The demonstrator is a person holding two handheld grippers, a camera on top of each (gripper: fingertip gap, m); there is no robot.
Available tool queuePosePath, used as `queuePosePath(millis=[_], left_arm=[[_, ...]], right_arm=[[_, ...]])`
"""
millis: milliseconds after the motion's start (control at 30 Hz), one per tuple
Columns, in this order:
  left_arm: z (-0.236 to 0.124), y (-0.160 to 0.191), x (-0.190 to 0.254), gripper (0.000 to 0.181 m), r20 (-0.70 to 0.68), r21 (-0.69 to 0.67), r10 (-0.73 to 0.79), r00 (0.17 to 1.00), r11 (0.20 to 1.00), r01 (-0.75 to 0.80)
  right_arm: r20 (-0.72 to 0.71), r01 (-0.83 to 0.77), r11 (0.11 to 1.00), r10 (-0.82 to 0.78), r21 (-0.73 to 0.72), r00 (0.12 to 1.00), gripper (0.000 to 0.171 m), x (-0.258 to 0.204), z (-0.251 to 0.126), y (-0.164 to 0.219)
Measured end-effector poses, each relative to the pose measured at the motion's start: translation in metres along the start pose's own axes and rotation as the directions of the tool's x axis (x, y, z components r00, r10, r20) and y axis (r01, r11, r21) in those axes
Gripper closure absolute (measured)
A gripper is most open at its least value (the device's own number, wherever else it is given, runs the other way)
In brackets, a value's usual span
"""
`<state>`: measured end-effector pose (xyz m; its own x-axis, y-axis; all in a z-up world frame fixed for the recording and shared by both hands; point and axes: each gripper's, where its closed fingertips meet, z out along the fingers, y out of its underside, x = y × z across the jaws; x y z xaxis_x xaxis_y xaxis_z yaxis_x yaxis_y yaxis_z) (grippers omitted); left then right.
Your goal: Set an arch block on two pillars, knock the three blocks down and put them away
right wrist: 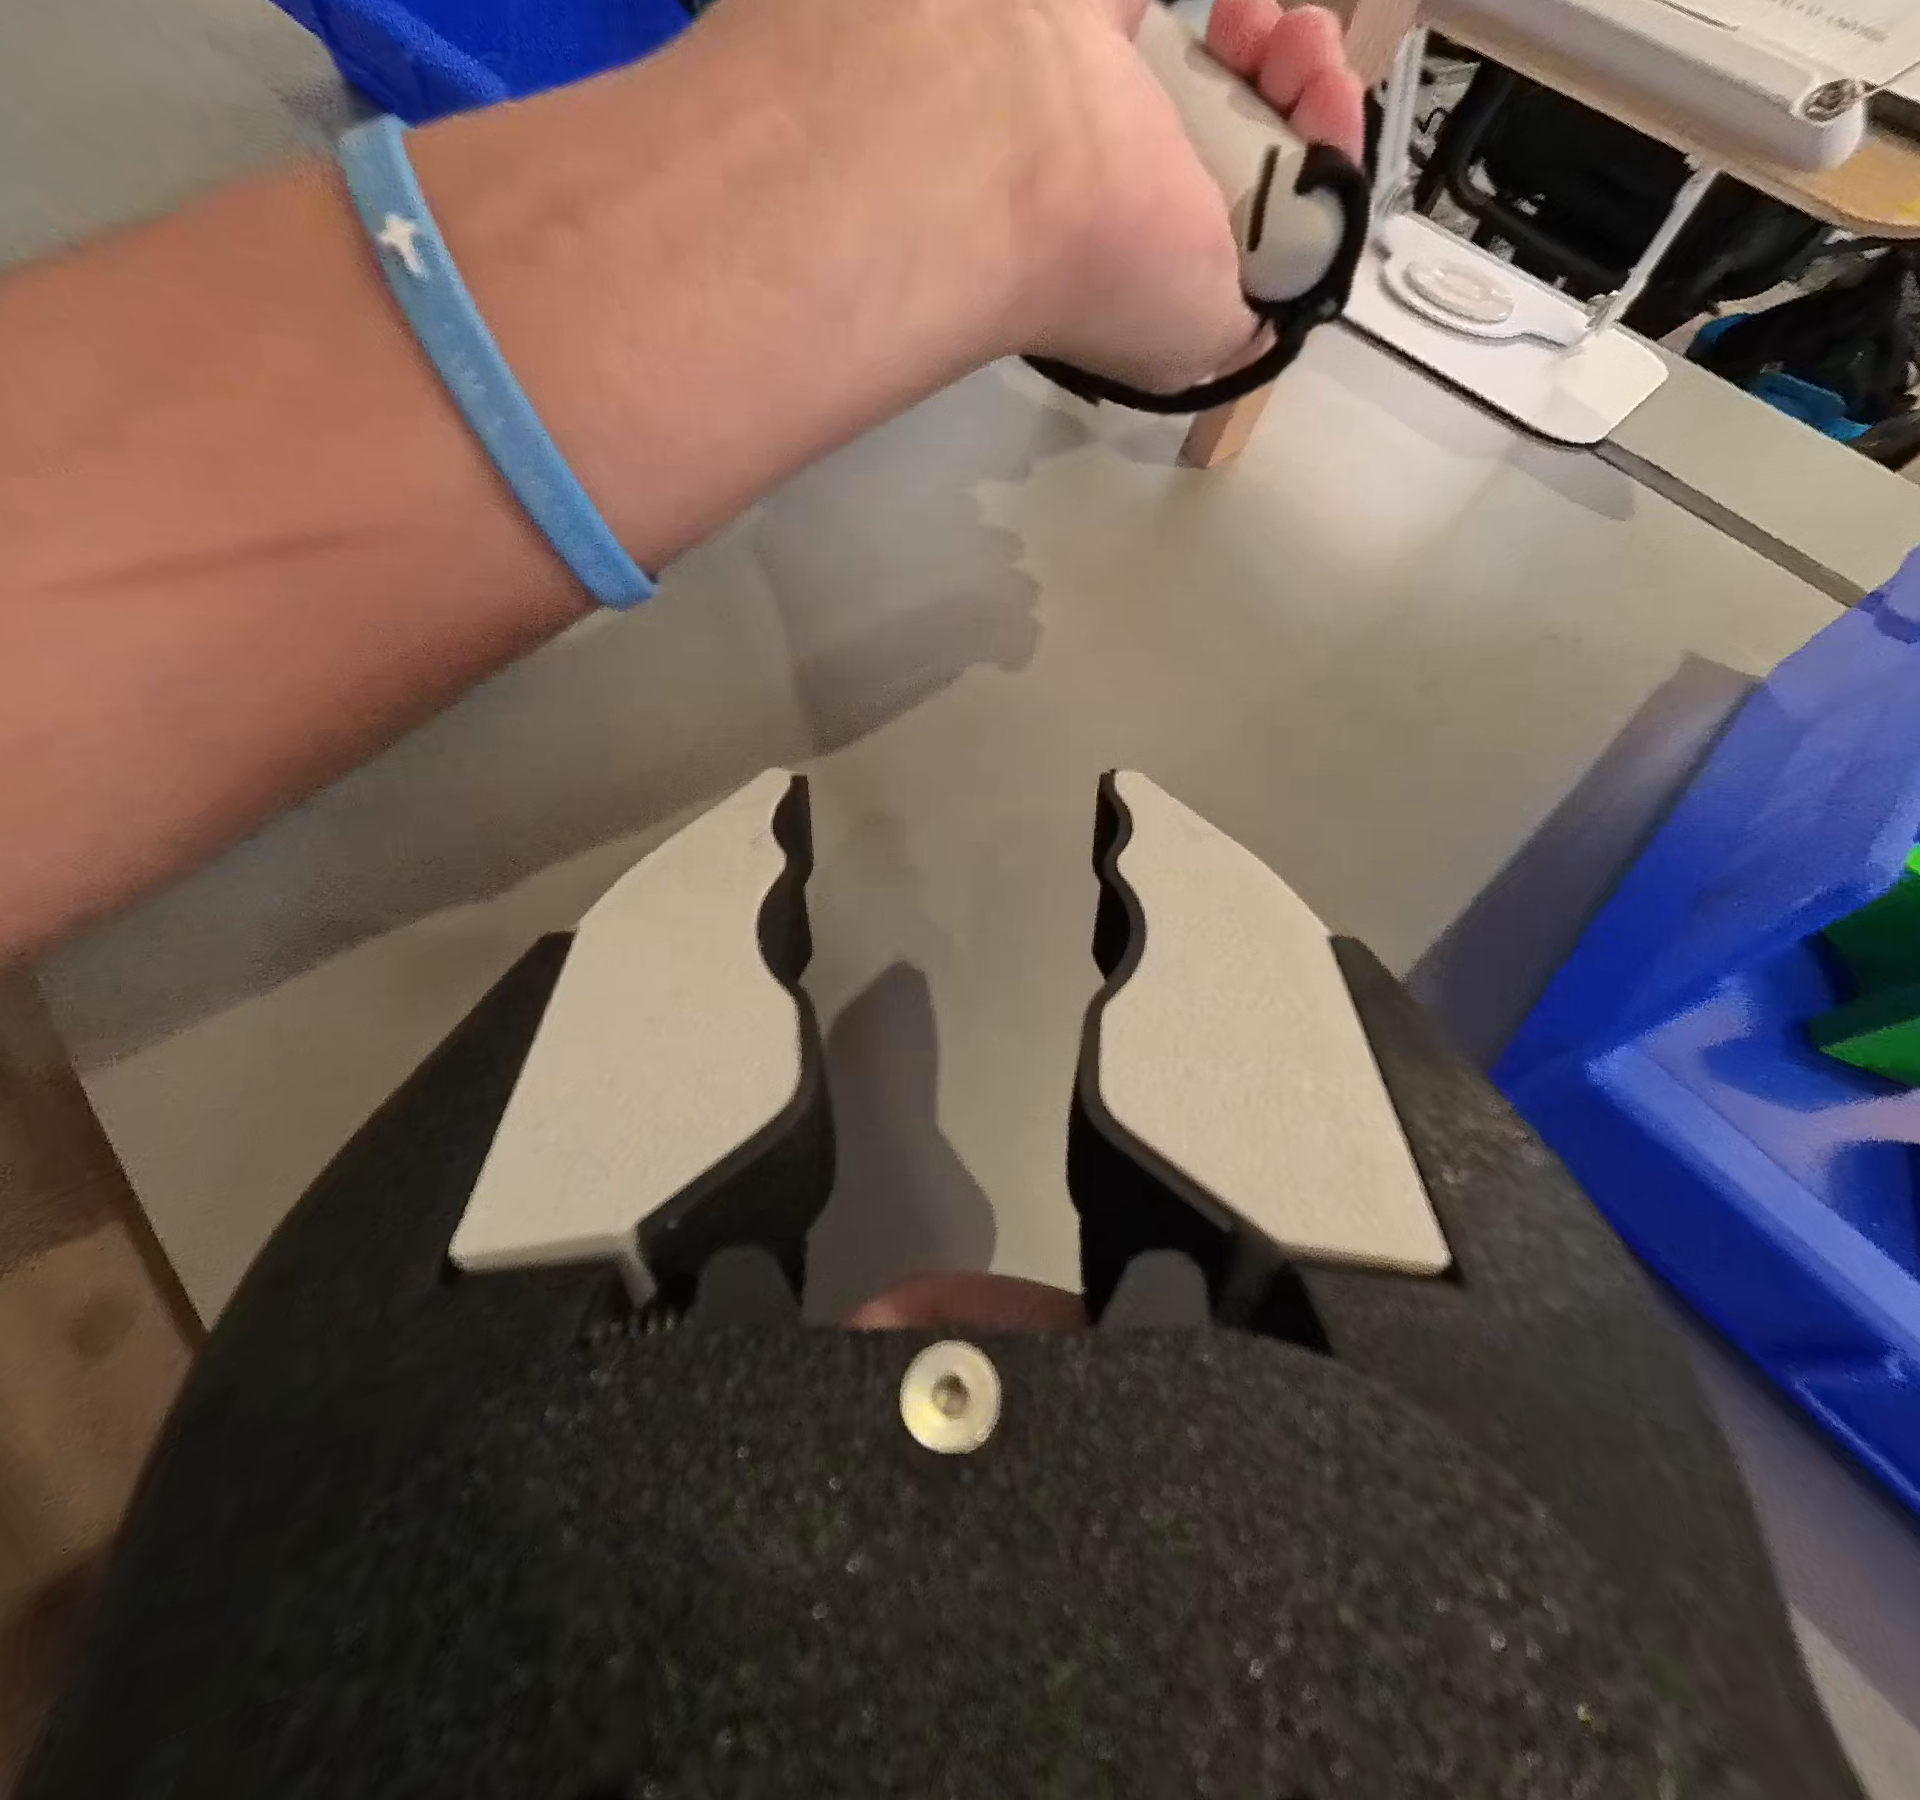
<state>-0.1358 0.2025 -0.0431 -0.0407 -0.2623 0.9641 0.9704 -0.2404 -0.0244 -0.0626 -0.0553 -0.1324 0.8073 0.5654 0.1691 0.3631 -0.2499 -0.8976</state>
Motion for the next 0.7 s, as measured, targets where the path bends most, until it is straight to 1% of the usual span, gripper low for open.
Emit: queuePosePath(millis=[67,267,433,567,700], left_arm=[[0.003,-0.001,-0.004,0.171,0.005,0.031,-0.048,0.999,0.998,0.048],[0.008,0.004,-0.010,0.171,0.032,0.048,-0.069,0.997,0.997,0.067],[0.011,0.004,-0.014,0.171,0.051,0.065,-0.063,0.997,0.996,0.060],[0.013,0.011,-0.014,0.171,0.064,0.052,-0.071,0.995,0.996,0.067],[0.013,0.008,-0.017,0.171,0.109,0.070,-0.029,0.994,0.997,0.022]], right_arm=[[-0.006,-0.009,1.000,0.009,0.007,1.000,0.119,0.003,-0.002,-0.001],[-0.017,-0.018,1.000,0.018,0.008,1.000,0.119,0.009,-0.004,0.001],[-0.019,-0.015,1.000,0.015,0.000,1.000,0.119,0.009,-0.003,0.002],[-0.019,-0.016,1.000,0.016,-0.001,1.000,0.119,0.010,-0.003,0.003],[-0.015,-0.018,1.000,0.018,-0.012,1.000,0.119,0.011,-0.001,0.005]])
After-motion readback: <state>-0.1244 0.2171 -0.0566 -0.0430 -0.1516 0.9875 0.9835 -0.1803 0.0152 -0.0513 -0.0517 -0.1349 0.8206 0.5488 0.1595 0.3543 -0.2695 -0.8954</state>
